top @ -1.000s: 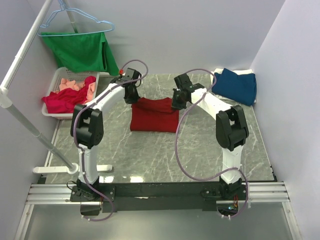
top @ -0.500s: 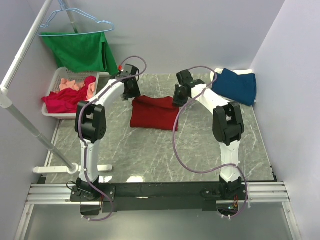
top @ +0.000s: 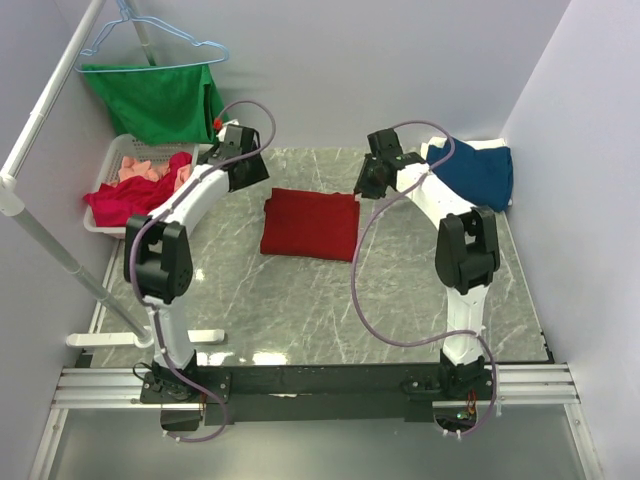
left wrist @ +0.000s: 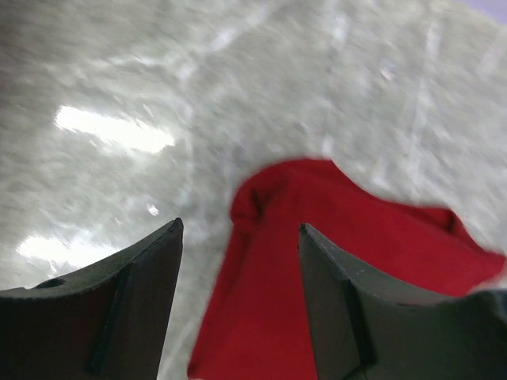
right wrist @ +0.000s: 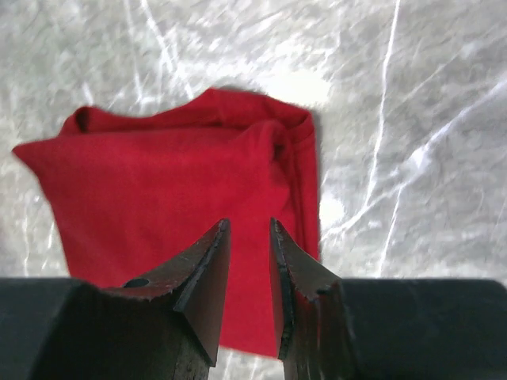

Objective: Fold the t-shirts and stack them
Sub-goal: Fold the tshirt, then neatly place the folded tshirt to the corner

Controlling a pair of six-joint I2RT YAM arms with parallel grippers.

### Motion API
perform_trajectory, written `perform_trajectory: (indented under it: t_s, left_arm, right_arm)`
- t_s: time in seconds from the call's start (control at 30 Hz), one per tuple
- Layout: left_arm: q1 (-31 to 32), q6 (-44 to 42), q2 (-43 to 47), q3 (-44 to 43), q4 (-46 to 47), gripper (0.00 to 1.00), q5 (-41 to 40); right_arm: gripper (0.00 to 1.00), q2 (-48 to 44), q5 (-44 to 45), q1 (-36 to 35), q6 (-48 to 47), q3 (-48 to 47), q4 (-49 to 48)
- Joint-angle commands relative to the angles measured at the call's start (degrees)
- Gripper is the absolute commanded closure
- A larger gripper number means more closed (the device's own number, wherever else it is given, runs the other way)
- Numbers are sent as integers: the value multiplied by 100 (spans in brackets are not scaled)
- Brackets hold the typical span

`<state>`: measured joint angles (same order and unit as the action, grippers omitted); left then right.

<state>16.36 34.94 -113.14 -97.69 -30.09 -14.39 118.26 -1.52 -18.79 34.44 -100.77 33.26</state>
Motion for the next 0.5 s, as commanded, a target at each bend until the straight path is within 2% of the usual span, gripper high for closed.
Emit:
perform_trajectory:
  t_s: [0.0,0.17,0.23,0.27,0.37,0.47]
  left_arm:
    - [157,-197,609,487,346,35,788]
    - [517,-216,750,900,135,35,1070]
    - [579,-102,758,1084,30,36,1035]
    - [579,81,793,1181,12,36,1009]
    - [526,293,1083,1576,187,35,930]
    - [403,426,1417,1841,328,35,938]
  right_arm:
    - [67,-593,-129,-169,-104,233,-4]
    - [66,-760,-314,-310,-121,742,67]
    - [62,-813,-375,-284,-130,1057,-3]
    - [52,-848,-393,-275,-174,1155,-38]
    - [42,-988,-664,-213,-305,1560,-354]
    - [39,-971,-946,-143,-349,1762,-556]
